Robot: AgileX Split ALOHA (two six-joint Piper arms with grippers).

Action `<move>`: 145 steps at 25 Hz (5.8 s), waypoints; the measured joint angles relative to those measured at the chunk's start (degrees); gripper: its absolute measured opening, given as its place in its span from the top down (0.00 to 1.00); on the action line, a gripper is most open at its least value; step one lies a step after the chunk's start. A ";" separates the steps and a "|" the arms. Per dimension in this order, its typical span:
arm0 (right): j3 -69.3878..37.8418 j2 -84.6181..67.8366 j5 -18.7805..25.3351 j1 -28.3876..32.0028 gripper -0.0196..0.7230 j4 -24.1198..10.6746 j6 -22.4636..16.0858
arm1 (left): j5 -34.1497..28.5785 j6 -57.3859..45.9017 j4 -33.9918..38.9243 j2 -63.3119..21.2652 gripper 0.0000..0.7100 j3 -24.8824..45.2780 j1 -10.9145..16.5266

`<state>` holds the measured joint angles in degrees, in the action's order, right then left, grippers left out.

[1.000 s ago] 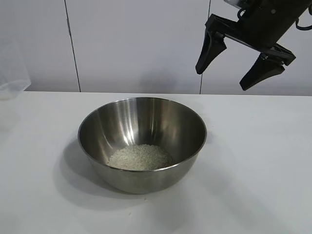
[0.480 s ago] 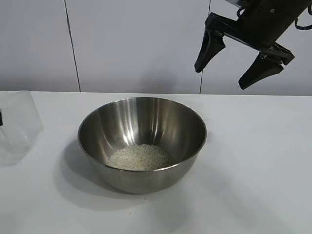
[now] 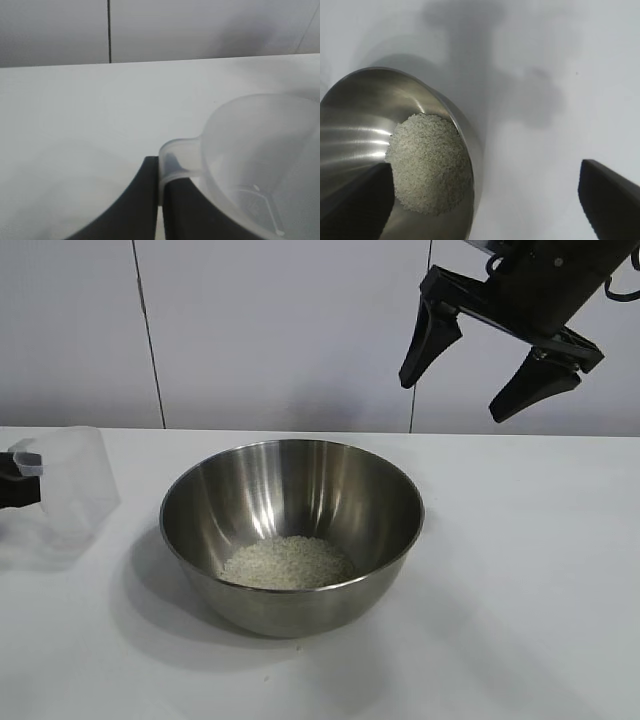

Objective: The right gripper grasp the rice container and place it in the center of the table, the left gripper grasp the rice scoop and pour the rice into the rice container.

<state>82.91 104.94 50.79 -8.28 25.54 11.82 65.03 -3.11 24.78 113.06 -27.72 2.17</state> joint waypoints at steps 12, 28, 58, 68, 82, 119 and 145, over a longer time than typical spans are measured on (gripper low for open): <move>0.00 0.00 -0.63 0.00 0.04 0.00 0.00 | 0.71 3.73 -0.06 6.29 0.99 -1.61 -1.43; 0.00 0.00 -0.81 0.00 0.04 0.00 0.00 | 0.93 4.49 -1.74 8.18 0.50 1.17 -1.43; 0.00 0.00 -0.78 0.00 0.04 0.23 0.00 | -35.47 -91.51 68.02 -36.80 0.02 -13.18 -1.48; 0.00 0.00 -0.78 0.00 0.04 0.85 0.00 | -47.05 -77.35 76.50 -36.80 0.02 -20.74 -6.55; 0.00 0.00 -0.84 0.00 0.04 0.90 0.00 | -53.53 -63.21 52.84 -34.82 0.14 -21.29 -9.64; 0.00 0.00 0.61 0.00 0.04 0.90 0.22 | -33.19 -107.67 77.18 -34.82 0.14 -23.22 -9.75; 0.00 0.00 2.98 0.00 0.04 0.90 0.22 | -23.52 -115.10 77.20 -27.18 0.02 -20.74 -9.75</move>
<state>82.91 104.94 53.77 -8.28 26.44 12.04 41.51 -118.21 101.98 85.88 -48.46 -7.59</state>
